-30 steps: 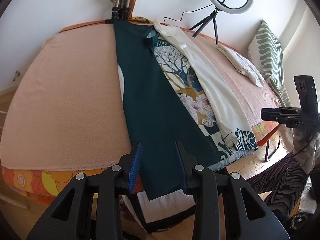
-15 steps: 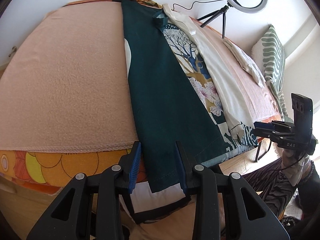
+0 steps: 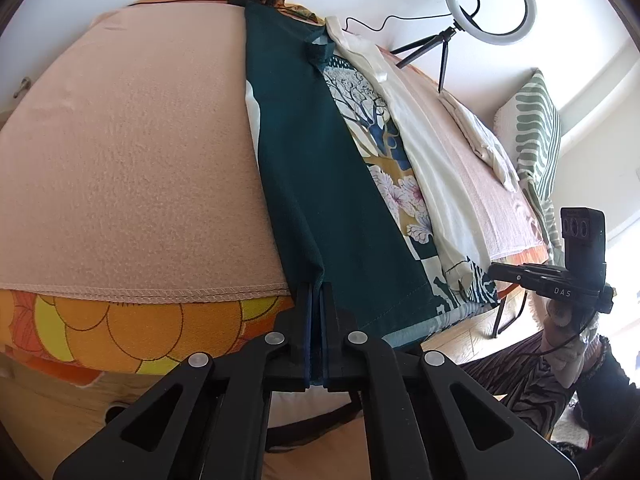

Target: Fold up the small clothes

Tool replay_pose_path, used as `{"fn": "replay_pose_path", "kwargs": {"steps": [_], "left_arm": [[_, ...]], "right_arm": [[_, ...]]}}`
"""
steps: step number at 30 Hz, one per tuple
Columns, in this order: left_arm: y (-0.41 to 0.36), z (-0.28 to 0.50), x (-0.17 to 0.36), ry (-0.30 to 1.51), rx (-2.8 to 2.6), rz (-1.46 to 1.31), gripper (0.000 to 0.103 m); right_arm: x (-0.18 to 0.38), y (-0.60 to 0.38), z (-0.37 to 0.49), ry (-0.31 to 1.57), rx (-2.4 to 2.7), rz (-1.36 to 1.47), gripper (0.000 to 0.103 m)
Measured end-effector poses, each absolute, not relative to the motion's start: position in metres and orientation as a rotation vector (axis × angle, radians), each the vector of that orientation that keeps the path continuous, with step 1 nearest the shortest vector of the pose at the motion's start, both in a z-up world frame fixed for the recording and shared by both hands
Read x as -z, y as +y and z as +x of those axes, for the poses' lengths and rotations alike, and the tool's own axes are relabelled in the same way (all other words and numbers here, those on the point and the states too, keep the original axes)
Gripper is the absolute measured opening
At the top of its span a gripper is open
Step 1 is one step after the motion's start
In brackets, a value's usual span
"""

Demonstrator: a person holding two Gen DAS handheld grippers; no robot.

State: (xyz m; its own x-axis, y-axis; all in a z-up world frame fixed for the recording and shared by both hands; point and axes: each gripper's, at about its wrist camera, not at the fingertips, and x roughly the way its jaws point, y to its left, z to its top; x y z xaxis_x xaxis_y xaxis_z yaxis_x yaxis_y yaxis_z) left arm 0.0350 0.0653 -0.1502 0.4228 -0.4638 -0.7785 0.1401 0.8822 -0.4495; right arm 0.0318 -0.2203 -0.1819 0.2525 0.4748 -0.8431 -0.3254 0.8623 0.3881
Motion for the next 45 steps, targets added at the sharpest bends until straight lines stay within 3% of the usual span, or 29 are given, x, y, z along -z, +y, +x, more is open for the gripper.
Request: {"fn": "replay_pose_path", "kwargs": {"steps": [16, 27, 39, 41, 44, 45], "left_arm": [[0.067, 0.052, 0.136, 1.043, 0.415, -0.432, 0.001], [0.069, 0.102, 0.112, 0.992, 0.413, -0.399, 0.001], [0.073, 0.178, 0.133, 1.032, 0.387, -0.36, 0.001], [0.077, 0.185, 0.133, 1.033, 0.355, -0.372, 0.006], [0.09, 0.188, 0.129, 1.036, 0.293, -0.384, 0.024], [0.096, 0.184, 0.126, 1.007, 0.292, -0.396, 0.024]], "right_arm": [[0.167, -0.249, 0.053, 1.157, -0.612, 0.478, 0.003], [0.15, -0.253, 0.094, 1.131, -0.58, 0.521, 0.002], [0.167, -0.253, 0.185, 1.169, -0.453, 0.555, 0.002], [0.176, -0.257, 0.195, 1.188, -0.436, 0.571, 0.002], [0.177, -0.257, 0.2, 1.174, -0.431, 0.528, 0.002], [0.175, -0.257, 0.199, 1.162, -0.447, 0.516, 0.002]]}}
